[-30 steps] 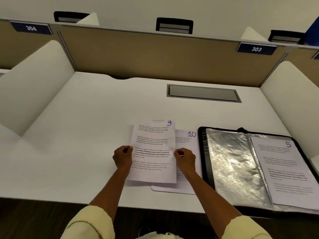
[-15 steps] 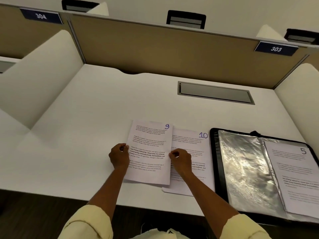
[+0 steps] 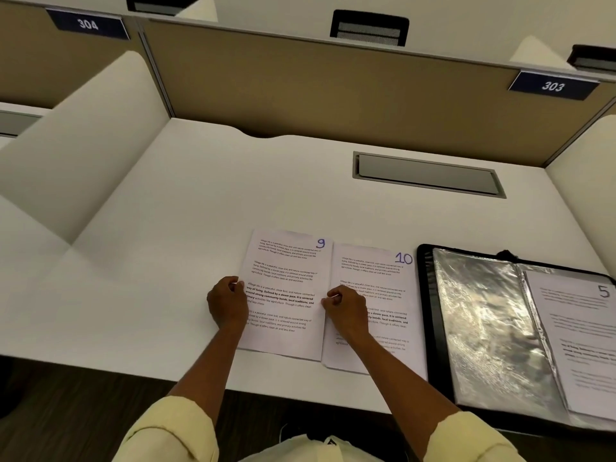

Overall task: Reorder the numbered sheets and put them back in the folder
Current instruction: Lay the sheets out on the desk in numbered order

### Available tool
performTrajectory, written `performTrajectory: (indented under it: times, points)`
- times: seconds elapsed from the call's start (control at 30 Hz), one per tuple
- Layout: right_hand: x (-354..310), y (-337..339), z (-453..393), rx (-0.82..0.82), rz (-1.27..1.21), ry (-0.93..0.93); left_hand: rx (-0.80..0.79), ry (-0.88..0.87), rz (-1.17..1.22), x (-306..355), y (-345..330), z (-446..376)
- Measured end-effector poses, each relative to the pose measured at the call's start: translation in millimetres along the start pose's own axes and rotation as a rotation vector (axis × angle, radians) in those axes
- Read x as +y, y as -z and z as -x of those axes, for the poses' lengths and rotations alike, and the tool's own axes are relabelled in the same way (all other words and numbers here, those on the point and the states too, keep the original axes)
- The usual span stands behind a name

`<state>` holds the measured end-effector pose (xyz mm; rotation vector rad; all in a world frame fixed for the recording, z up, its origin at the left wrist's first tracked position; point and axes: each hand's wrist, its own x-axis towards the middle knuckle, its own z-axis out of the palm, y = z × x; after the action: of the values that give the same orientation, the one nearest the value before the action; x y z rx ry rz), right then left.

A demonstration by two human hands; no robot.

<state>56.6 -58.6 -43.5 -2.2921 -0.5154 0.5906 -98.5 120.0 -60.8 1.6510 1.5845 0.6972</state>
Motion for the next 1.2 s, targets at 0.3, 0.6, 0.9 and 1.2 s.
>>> performTrajectory:
  times: [0.3, 0.6, 0.9, 1.2]
  points:
    - [-1, -2, 6, 0.003, 0.048, -0.001, -0.013, -0.007, -0.089, -5, 2, -1]
    - [4, -6, 7, 0.013, 0.109, 0.24, -0.066, -0.421, -0.355, -12, 4, 10]
    - [5, -13, 16, -0.294, 0.593, 0.418, -0.517, -0.701, -0.621, -28, -11, 28]
    - [7, -11, 16, -0.33, 0.629, 0.423, -0.543, -0.648, -0.676, -20, -7, 31]
